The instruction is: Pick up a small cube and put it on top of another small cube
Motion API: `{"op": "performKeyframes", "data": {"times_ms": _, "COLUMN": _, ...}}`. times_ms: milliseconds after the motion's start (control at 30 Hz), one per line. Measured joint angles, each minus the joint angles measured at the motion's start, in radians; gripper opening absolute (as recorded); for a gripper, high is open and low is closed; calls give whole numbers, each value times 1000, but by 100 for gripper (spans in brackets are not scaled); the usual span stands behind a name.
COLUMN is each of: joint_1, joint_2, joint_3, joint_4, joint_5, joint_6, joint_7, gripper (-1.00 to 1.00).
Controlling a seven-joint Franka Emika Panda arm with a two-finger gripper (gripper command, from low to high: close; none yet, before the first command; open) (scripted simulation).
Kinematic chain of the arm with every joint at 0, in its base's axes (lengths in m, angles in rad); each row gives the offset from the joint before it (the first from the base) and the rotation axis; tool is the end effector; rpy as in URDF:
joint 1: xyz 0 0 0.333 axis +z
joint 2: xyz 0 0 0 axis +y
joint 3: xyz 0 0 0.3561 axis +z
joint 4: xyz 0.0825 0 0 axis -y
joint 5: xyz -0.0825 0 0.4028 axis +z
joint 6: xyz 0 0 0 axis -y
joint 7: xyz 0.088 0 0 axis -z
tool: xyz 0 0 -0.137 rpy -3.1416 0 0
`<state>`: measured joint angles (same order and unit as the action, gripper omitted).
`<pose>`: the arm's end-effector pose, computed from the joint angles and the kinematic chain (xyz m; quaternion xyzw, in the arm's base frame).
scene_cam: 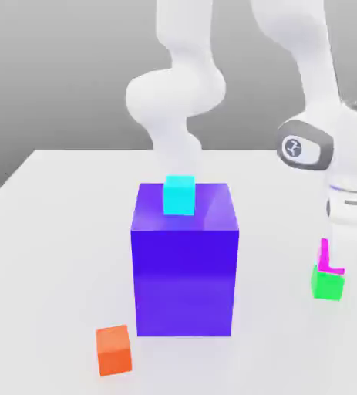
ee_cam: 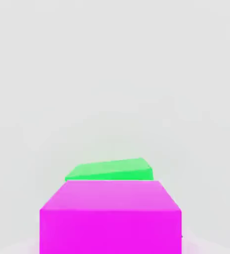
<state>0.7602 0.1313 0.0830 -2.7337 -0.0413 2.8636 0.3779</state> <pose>0.2672 0.3052 0.1734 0.9684 0.2495 -0.0002 0.0004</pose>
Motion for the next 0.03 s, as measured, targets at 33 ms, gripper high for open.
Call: {"op": "performKeyframes", "data": {"times_ms": 33, "joint_1": 0, "joint_2": 0, "joint_3": 0, "joint_4": 0, "joint_5": 0, "joint_6": 0, "joint_7": 0, "gripper": 100}}
